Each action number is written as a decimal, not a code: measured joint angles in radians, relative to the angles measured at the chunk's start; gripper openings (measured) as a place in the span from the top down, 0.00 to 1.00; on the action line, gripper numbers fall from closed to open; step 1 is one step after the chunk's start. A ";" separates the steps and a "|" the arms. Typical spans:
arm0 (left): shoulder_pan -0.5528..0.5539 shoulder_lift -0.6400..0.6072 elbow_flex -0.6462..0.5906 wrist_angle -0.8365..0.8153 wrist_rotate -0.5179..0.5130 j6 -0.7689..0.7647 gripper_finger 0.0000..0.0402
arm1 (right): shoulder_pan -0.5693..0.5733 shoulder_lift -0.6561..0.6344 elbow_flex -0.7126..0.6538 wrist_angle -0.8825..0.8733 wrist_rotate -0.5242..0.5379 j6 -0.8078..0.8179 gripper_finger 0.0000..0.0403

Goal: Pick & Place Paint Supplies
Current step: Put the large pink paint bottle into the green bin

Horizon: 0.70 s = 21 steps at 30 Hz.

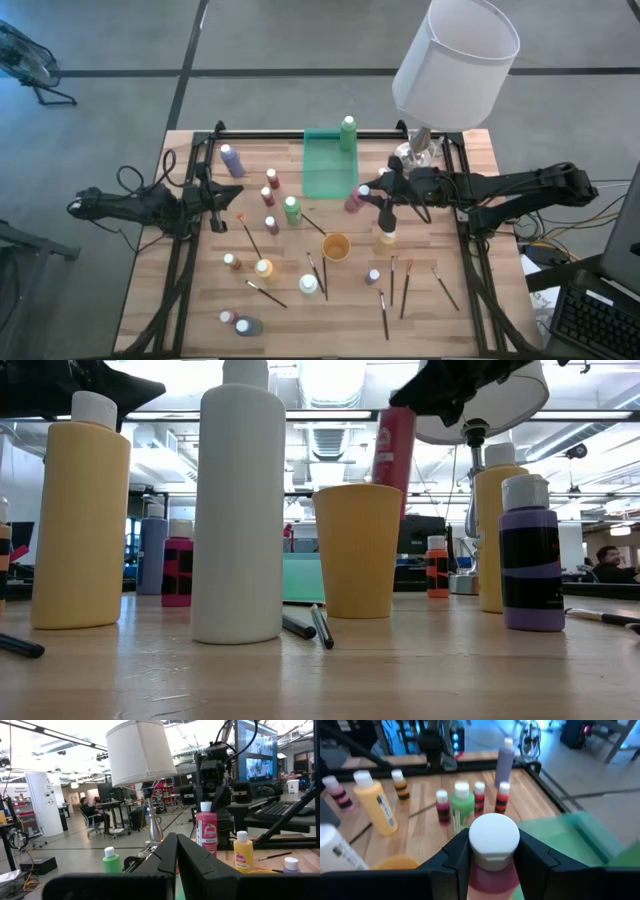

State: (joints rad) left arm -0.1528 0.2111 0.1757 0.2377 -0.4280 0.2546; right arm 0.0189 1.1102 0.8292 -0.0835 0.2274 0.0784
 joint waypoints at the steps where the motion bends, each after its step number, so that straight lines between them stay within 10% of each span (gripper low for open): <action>1: 0.000 0.000 0.000 0.000 0.000 0.000 0.96 | 0.000 0.003 0.002 0.016 0.000 -0.007 0.72; 21: 0.000 0.000 0.000 0.000 0.000 0.000 0.96 | -0.091 0.247 0.106 0.124 0.000 -0.065 0.70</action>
State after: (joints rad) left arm -0.1528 0.2108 0.1757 0.2375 -0.4282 0.2546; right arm -0.0723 1.3575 0.9353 0.0409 0.2274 0.0133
